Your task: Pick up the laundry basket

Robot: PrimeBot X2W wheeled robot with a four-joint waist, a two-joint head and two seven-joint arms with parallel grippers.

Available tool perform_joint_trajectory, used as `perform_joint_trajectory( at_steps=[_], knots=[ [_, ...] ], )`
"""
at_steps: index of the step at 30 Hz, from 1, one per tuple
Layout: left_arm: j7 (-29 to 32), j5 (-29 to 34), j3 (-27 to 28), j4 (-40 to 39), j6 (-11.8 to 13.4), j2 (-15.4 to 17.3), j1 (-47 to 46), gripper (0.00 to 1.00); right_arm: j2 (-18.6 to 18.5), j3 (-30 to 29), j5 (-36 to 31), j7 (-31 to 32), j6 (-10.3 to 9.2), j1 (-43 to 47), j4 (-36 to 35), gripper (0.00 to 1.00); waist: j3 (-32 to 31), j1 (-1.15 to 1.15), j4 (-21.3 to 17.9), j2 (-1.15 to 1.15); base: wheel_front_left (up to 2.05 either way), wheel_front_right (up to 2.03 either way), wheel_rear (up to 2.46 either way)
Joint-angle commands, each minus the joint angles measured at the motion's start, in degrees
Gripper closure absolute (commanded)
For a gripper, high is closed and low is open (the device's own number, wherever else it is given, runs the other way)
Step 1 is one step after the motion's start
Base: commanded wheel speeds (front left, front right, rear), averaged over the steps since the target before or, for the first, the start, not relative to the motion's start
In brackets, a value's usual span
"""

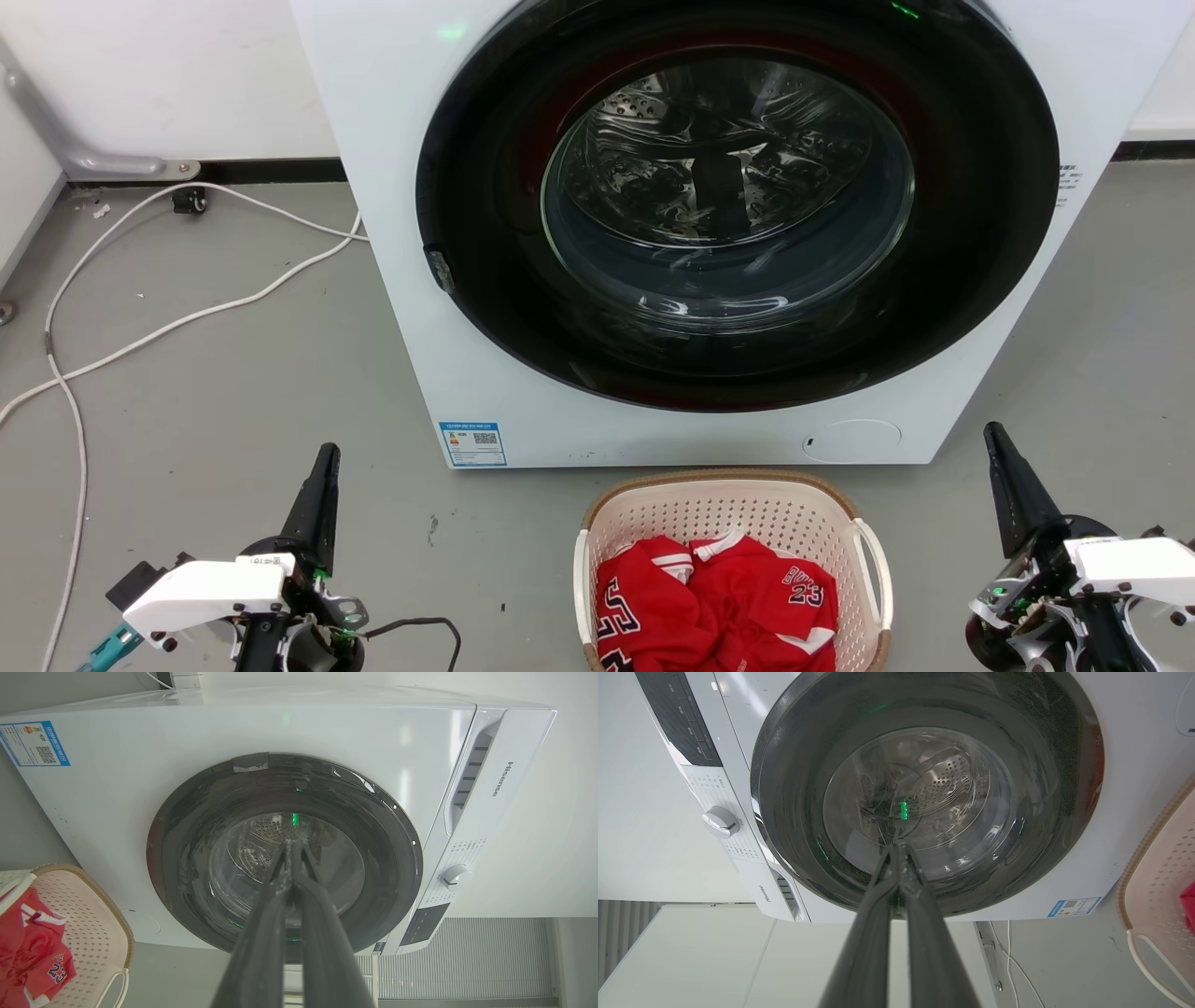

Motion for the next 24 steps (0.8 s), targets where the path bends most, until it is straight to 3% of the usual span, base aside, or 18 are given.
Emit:
perform_joint_trajectory(
  at_steps=[1, 22, 23, 24],
  knots=[
    [0.12, 0.0, 0.13, -0.01, -0.1, -0.06, -0.33, 1.0, -0.16, 0.0, 0.25, 0.05, -0.02, -0.61, 0.02, 1.0, 0.0, 0.0, 0.0, 0.0, 0.0, 0.0, 0.0],
    [0.12, 0.0, 0.13, -0.01, -0.1, -0.06, -0.33, 1.0, -0.16, 0.01, 0.25, 0.05, -0.02, -0.61, 0.02, 1.0, 0.0, 0.0, 0.0, 0.0, 0.0, 0.0, 0.0],
    [-0.11, 0.0, -0.08, 0.16, 0.01, -0.01, 0.09, 0.0, 0.01, 0.06, -0.06, -0.08, 0.0, 0.1, 0.18, 0.0, 0.0, 0.0, 0.0, 0.0, 0.0, 0.0, 0.0],
    [-0.1, 0.01, -0.14, 0.51, 0.02, -0.04, 0.3, 0.0, 0.04, 0.07, -0.05, -0.06, -0.01, 0.34, 0.53, 0.0, 0.0, 0.0, 0.0, 0.0, 0.0, 0.0, 0.0]
  ],
)
